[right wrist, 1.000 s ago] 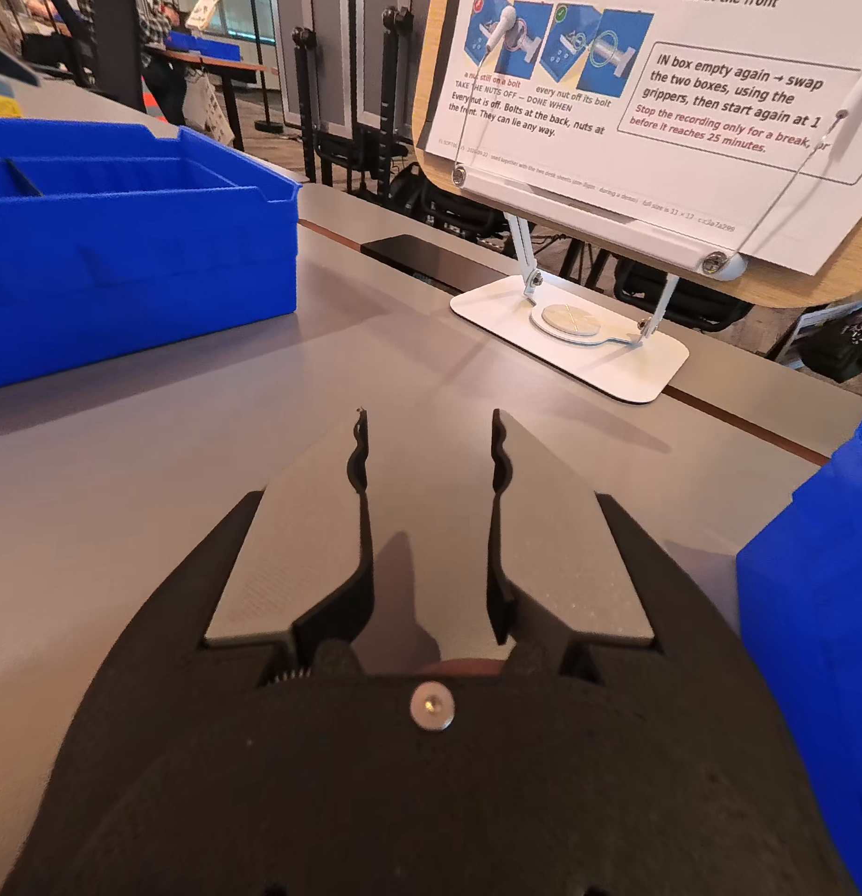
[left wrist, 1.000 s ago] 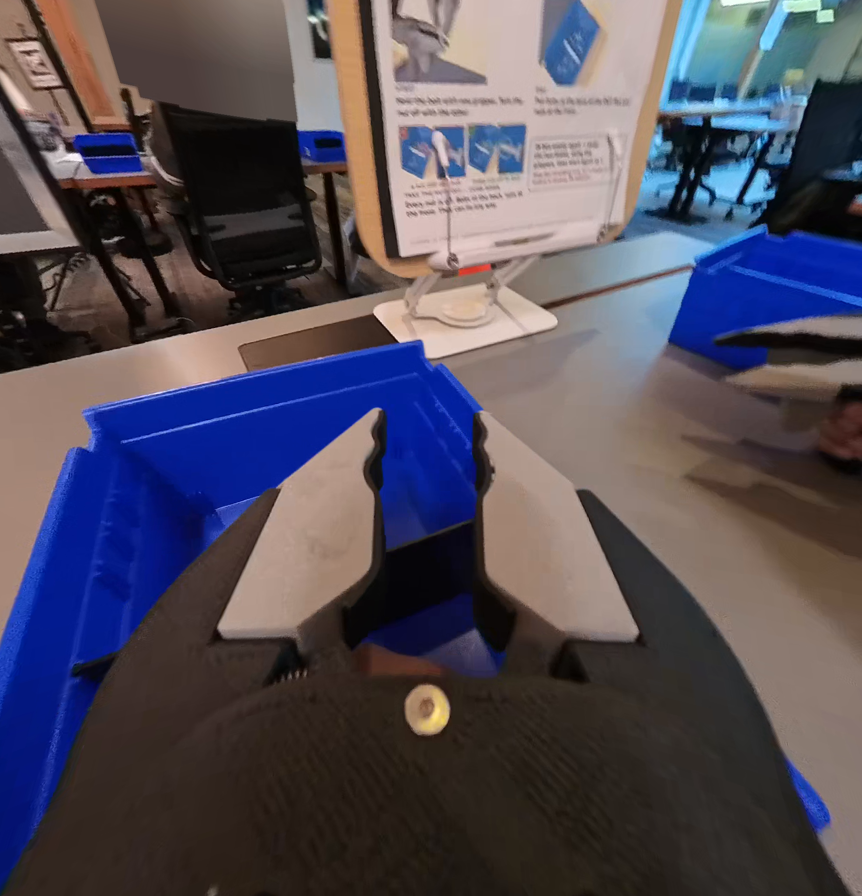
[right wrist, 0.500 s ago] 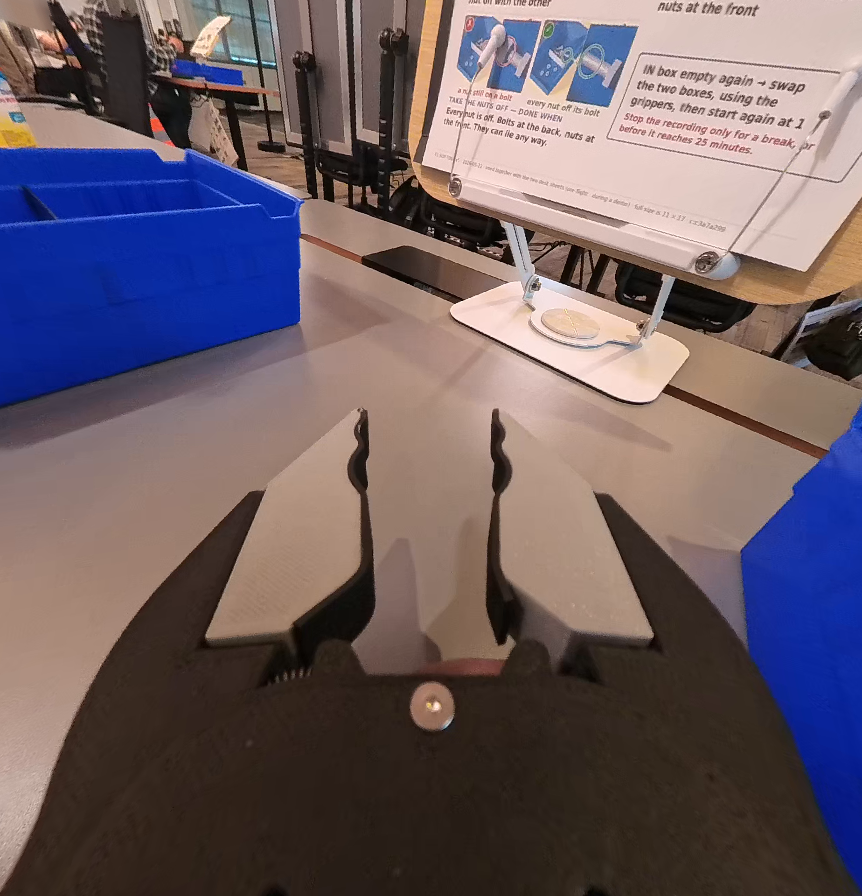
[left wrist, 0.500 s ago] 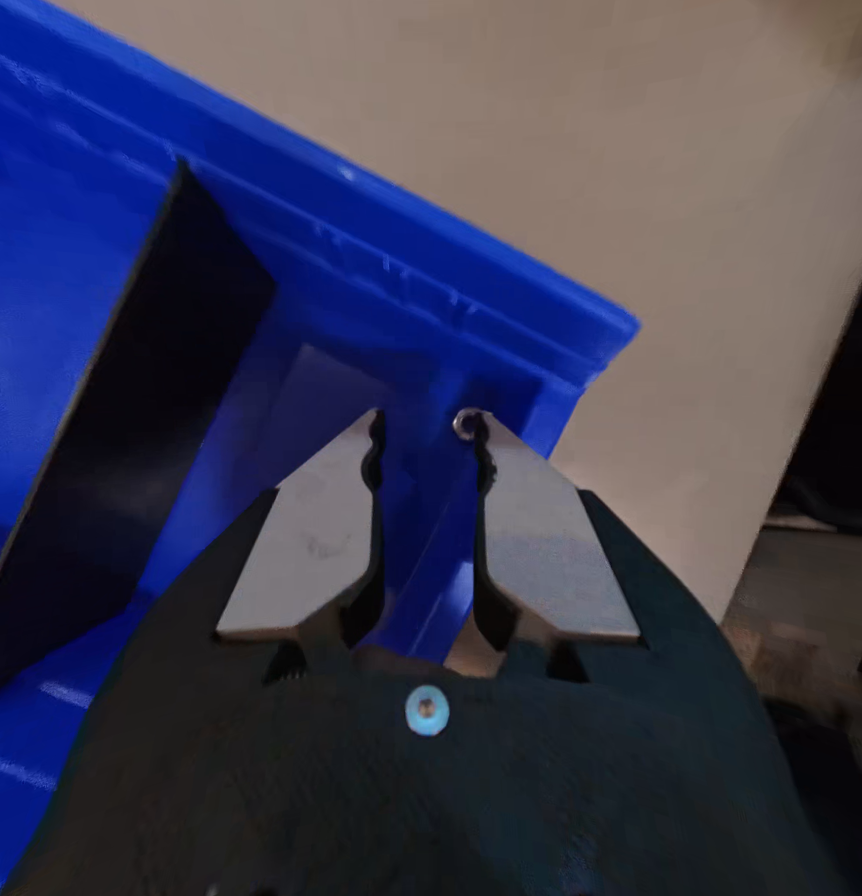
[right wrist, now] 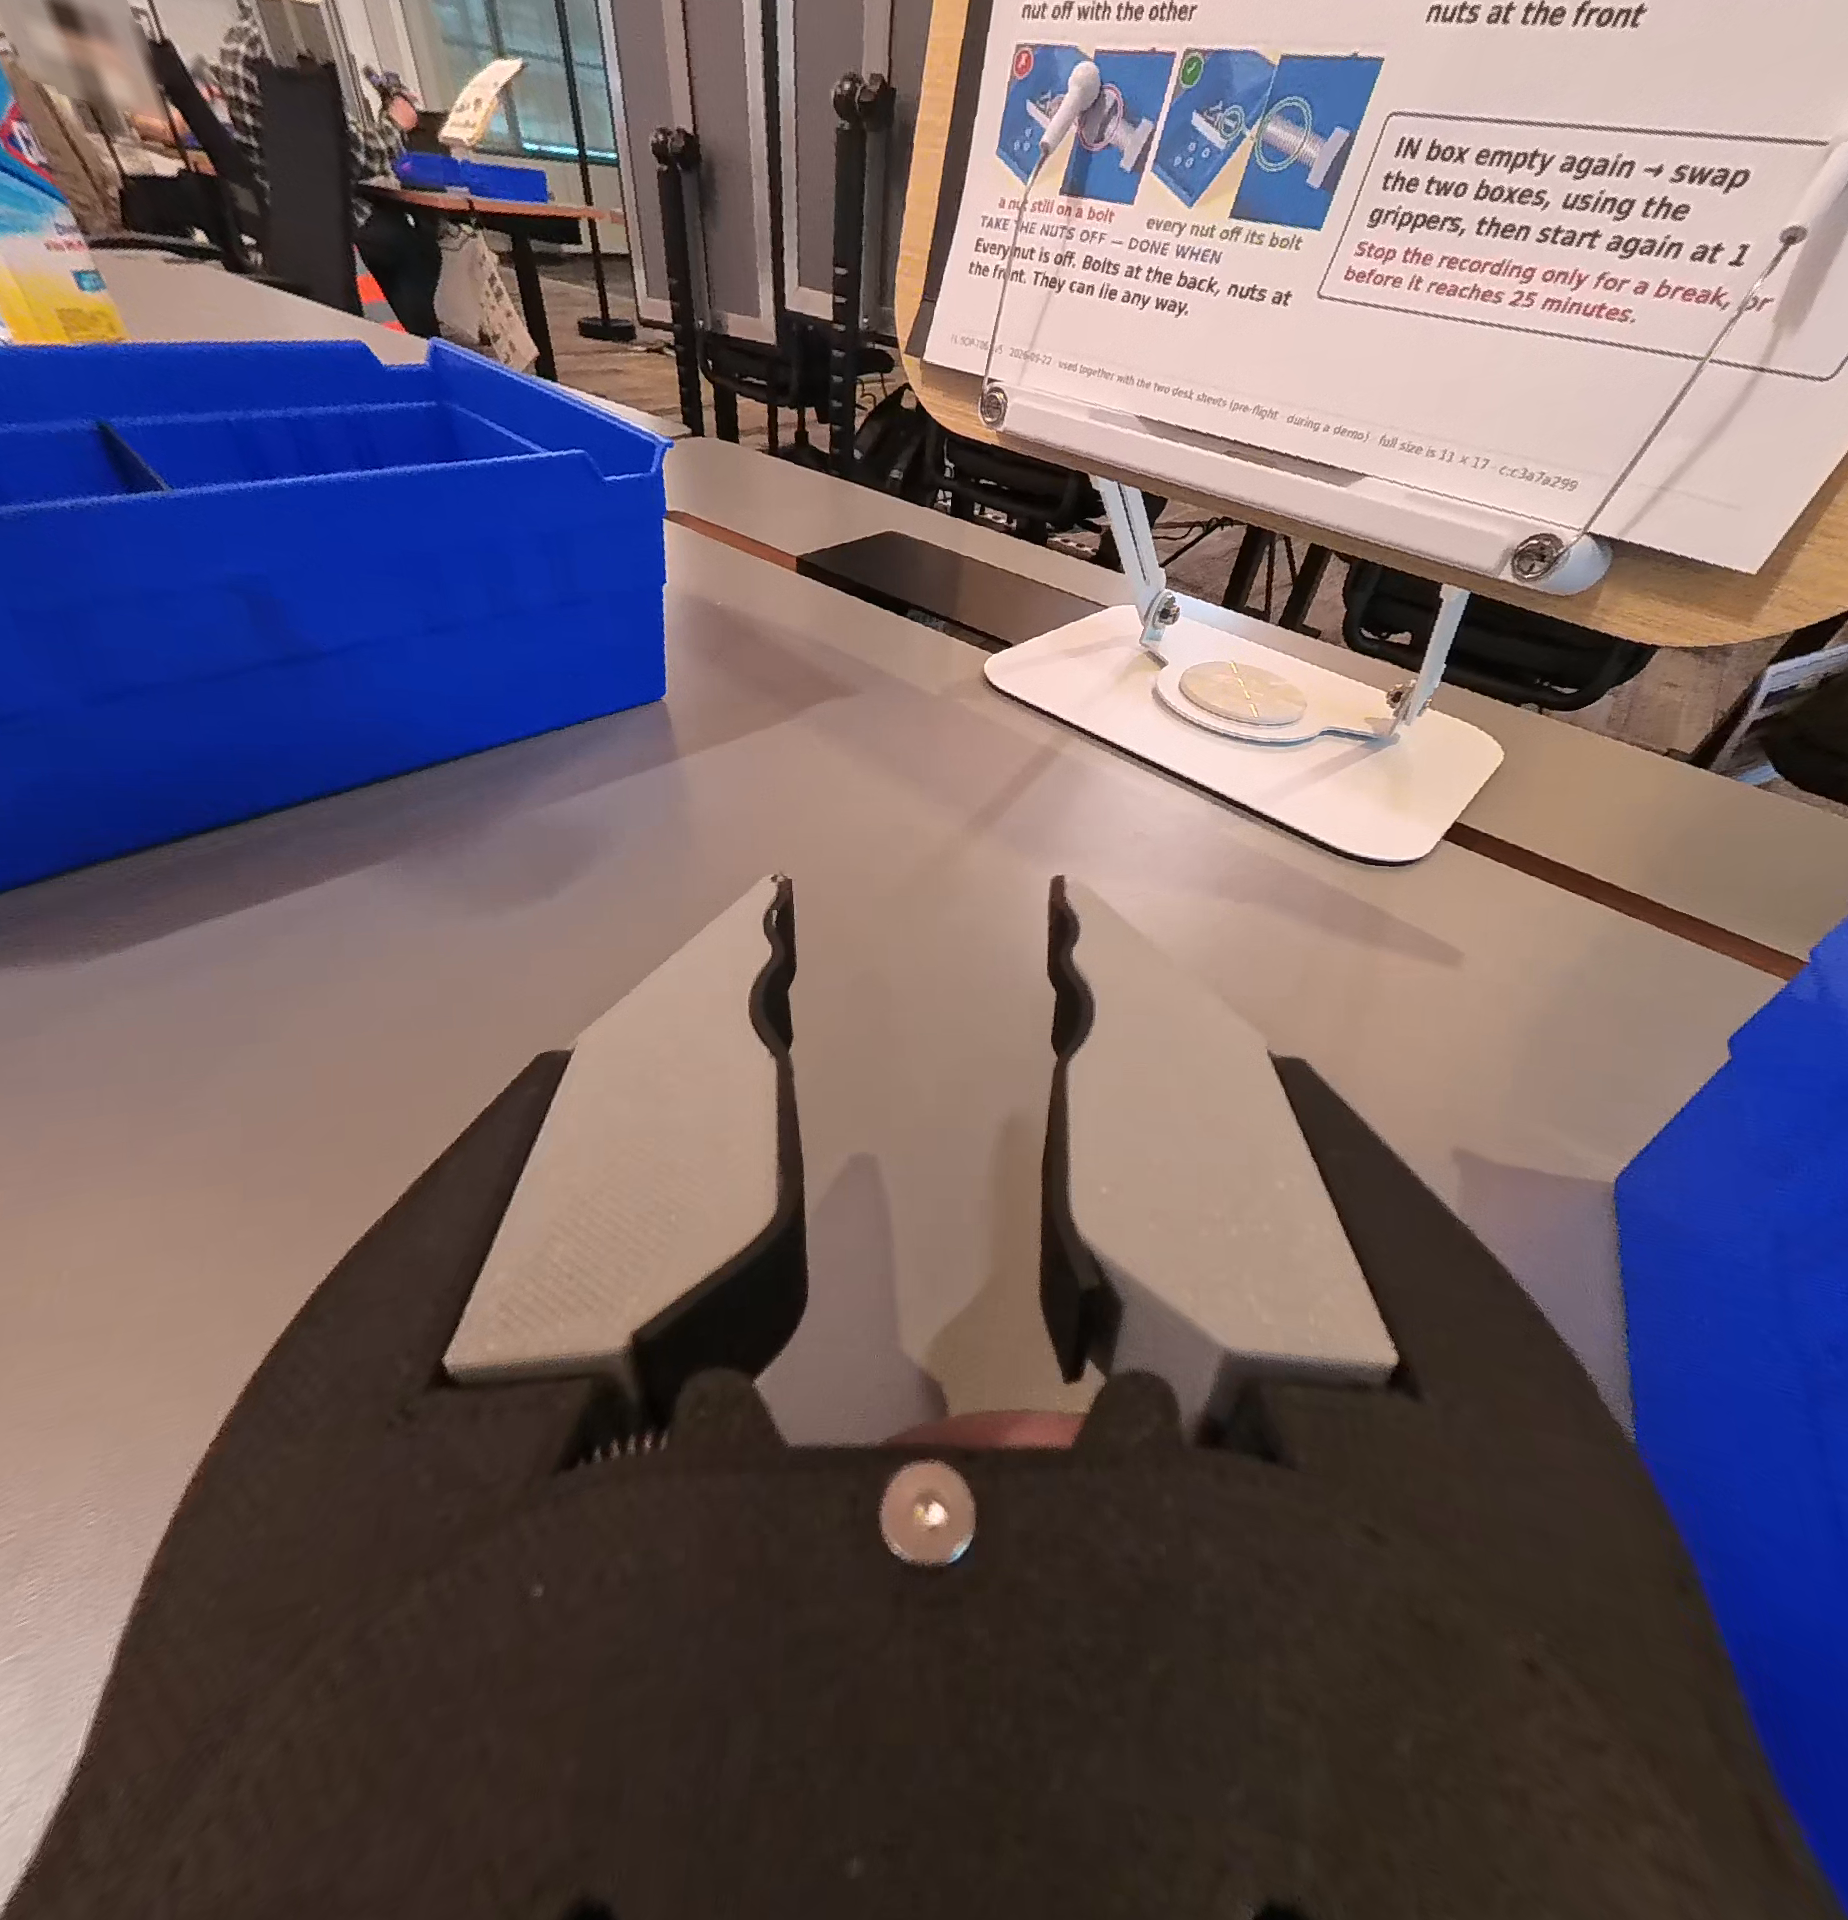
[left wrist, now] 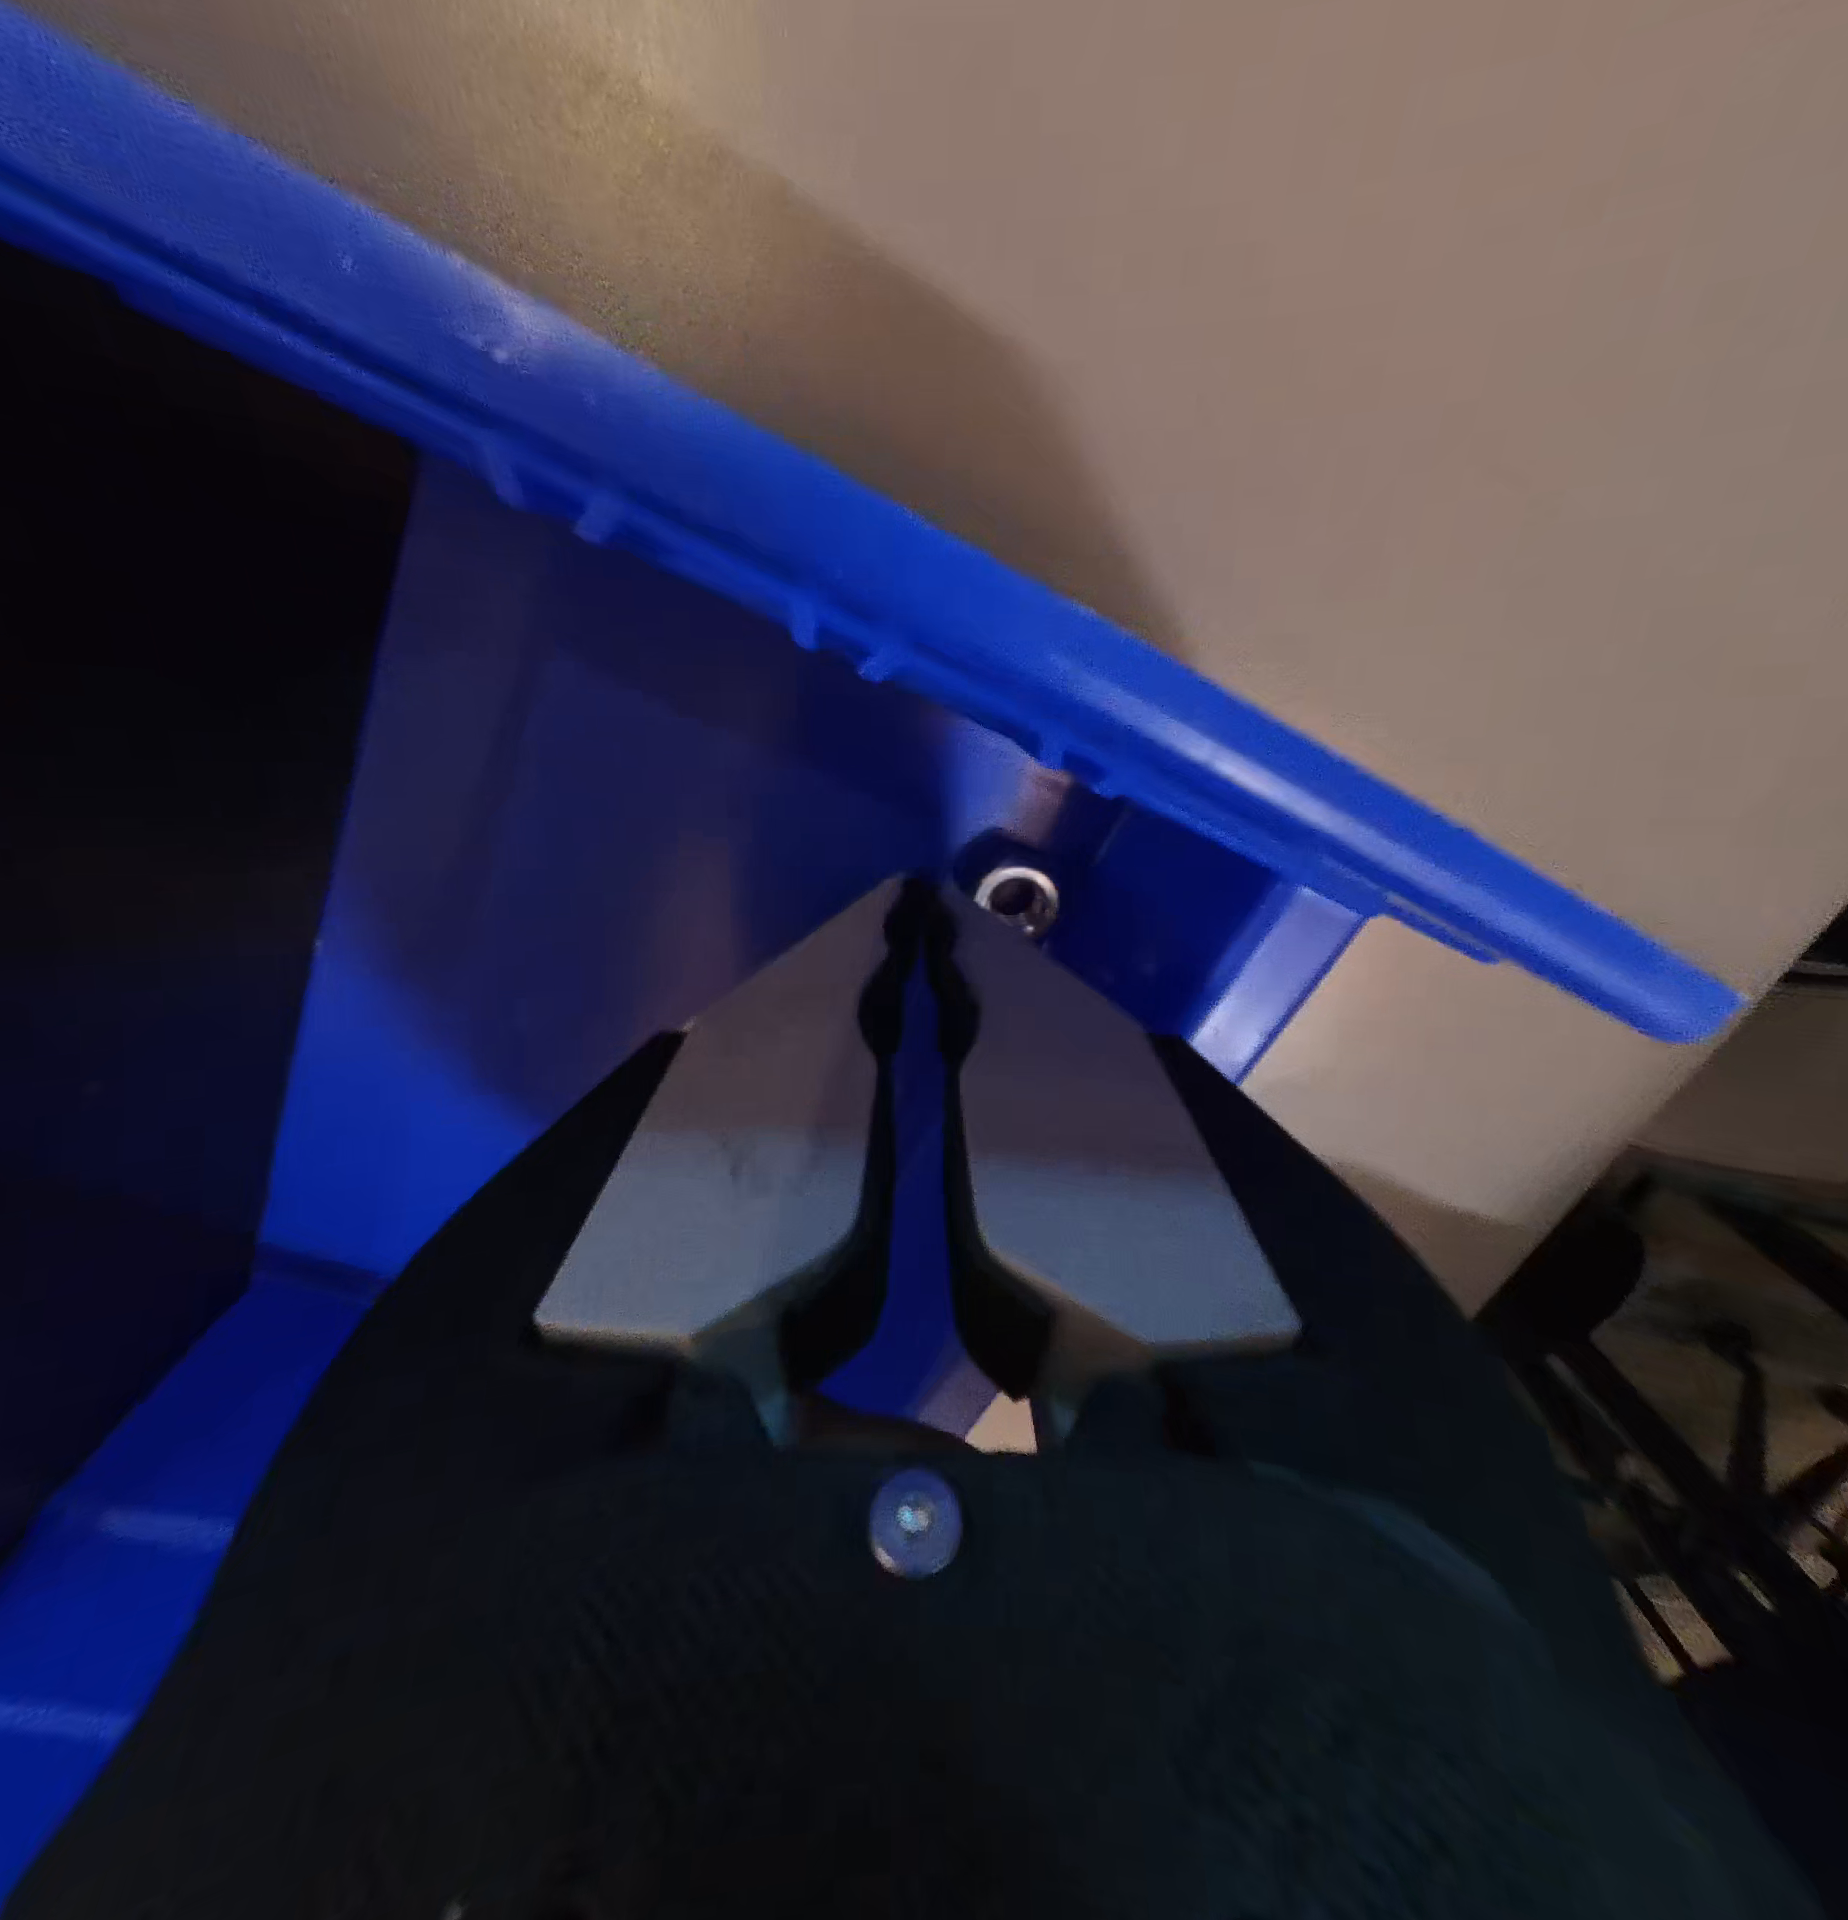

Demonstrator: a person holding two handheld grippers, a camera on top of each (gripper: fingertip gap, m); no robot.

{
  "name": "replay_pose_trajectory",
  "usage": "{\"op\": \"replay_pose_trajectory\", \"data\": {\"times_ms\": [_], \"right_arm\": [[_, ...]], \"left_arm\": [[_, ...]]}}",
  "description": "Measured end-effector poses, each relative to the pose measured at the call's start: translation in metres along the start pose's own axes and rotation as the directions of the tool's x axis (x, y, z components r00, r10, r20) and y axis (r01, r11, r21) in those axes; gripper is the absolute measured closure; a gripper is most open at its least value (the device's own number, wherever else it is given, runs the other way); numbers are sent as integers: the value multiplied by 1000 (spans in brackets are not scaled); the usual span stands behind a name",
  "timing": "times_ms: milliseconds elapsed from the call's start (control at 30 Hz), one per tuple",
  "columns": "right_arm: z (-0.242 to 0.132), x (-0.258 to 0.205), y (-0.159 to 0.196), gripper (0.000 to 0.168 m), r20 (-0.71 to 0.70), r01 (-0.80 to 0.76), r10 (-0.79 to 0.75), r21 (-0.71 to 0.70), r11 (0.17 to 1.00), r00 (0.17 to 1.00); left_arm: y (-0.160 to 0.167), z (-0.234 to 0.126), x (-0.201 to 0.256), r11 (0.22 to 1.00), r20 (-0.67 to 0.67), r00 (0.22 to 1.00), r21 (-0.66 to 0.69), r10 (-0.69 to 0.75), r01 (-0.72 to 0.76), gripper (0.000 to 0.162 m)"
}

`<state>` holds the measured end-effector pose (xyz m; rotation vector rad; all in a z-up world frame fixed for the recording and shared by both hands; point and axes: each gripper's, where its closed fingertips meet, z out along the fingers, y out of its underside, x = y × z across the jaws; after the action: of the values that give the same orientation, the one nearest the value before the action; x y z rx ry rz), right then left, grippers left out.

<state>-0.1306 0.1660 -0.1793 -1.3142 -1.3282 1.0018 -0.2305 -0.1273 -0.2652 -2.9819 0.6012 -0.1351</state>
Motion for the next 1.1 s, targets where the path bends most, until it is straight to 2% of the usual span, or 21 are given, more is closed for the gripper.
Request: {"op": "replay_pose_trajectory", "data": {"times_ms": [267,467,600,700,767,933,1100], "right_arm": [[-2,-3,-1,123,15,-10,10,3,1000,1000],[-2,-5,-1,123,20,-10,10,3,1000,1000],[-2,-5,-2,124,21,-6,6,6,1000,1000],[-2,-5,-2,124,22,-8,8,6,1000,1000],[-2,-5,-1,124,23,-9,9,3,1000,1000],[-2,-6,-1,124,29,-11,11,3,1000,1000],[-4,-6,-3,124,27,-9,8,12,1000,1000]], "left_arm": [[13,-6,-3,999,-6,999,-17,-46,46,162],[7,-12,3,998,-26,998,24,-58,58,145],[7,-8,3,998,-28,998,-6,-55,55,144],[1,-6,6,998,-61,996,6,-58,58,147],[-1,-4,10,998,-93,994,-5,-57,57,157],[2,-2,5,997,-77,996,-70,-40,35,158],[3,-2,3,998,-63,998,-55,-2,-2,158]]}}
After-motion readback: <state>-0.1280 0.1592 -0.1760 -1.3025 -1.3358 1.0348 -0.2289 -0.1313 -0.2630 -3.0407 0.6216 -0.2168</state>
